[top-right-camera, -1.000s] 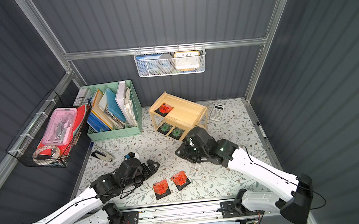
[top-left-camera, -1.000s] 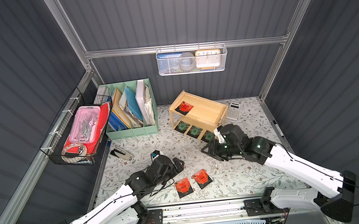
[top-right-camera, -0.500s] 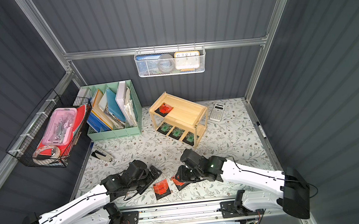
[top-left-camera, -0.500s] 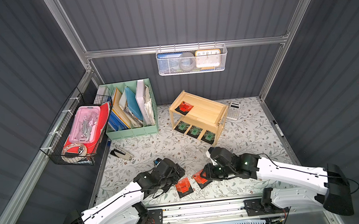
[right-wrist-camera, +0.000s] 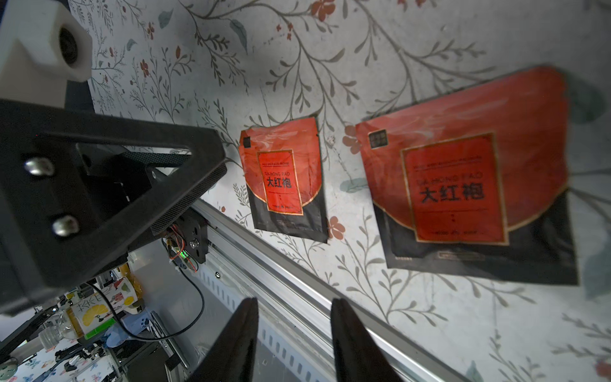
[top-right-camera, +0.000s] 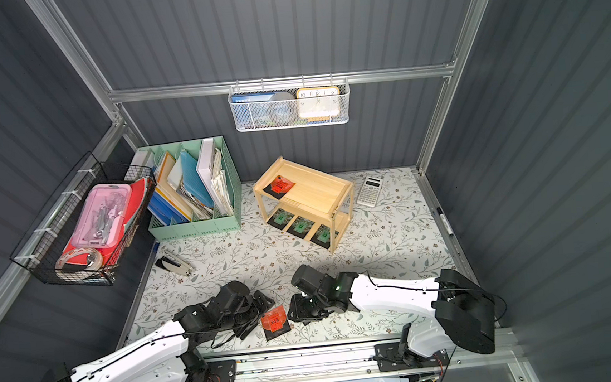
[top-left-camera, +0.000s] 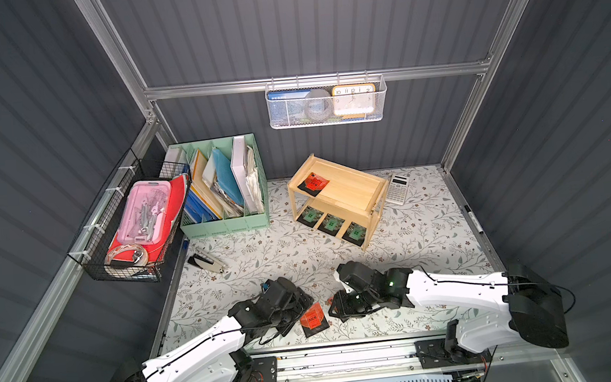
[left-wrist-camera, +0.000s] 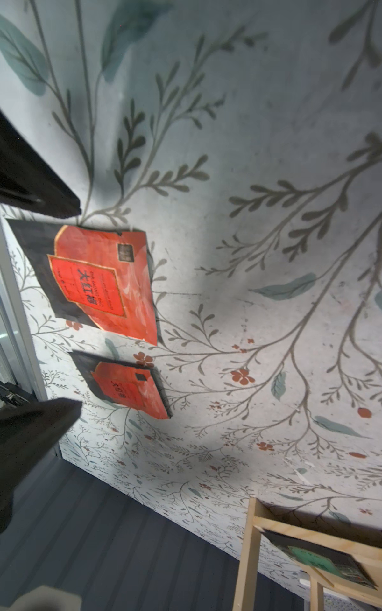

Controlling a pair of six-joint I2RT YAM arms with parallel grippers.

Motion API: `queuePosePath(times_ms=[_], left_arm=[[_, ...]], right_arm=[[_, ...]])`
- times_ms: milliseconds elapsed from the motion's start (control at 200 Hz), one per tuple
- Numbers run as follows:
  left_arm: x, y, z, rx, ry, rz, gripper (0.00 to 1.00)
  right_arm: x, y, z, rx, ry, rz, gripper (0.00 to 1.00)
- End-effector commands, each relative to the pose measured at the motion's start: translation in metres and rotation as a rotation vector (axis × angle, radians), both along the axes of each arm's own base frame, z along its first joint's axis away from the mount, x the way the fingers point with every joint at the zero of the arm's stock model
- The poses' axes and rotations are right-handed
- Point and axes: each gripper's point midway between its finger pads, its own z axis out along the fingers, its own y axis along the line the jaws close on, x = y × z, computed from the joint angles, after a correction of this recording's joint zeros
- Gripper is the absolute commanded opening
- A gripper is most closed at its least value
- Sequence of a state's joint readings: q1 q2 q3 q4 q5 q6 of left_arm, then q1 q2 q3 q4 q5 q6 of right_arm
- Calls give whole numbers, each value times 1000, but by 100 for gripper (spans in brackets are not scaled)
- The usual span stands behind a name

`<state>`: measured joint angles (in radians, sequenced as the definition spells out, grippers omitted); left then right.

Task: Place the tea bags on the shelf by color
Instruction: Pick up the tea bag from the center of the board.

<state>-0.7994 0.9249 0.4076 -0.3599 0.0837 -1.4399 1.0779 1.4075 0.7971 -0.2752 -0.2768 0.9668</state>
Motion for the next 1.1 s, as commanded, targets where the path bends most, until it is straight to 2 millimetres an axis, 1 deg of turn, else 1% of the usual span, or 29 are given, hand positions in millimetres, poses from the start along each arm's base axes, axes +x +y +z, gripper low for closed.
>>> queuePosePath(times_ms=[0,190,395,555,715,935,1095], left_arm=[[-4,-1,-8,-3,30,-5,90],[-5,-2,-14,7,48,-11,89],[-7,-3,-19,8,60,-22,87],[-8,-4,-21,-3,59,-23,86],[-9,-4,-23,-5,64,-23,86],[-7,1,-11,3,36,-9,84],[-4,-2,-3,-26,10,-11,83]], right_arm=[[-3,4,-6,5,6,20,41],[-7,9,-19,-5,49,28,39],[-7,15,-29,-4,71,23,38],[-7,17,-39,-7,92,3,37],[-4,17,-48,-20,99,-30,33],[-2,20,-57,-19,117,-59,32],[-1,16,-60,-25,118,-83,32]])
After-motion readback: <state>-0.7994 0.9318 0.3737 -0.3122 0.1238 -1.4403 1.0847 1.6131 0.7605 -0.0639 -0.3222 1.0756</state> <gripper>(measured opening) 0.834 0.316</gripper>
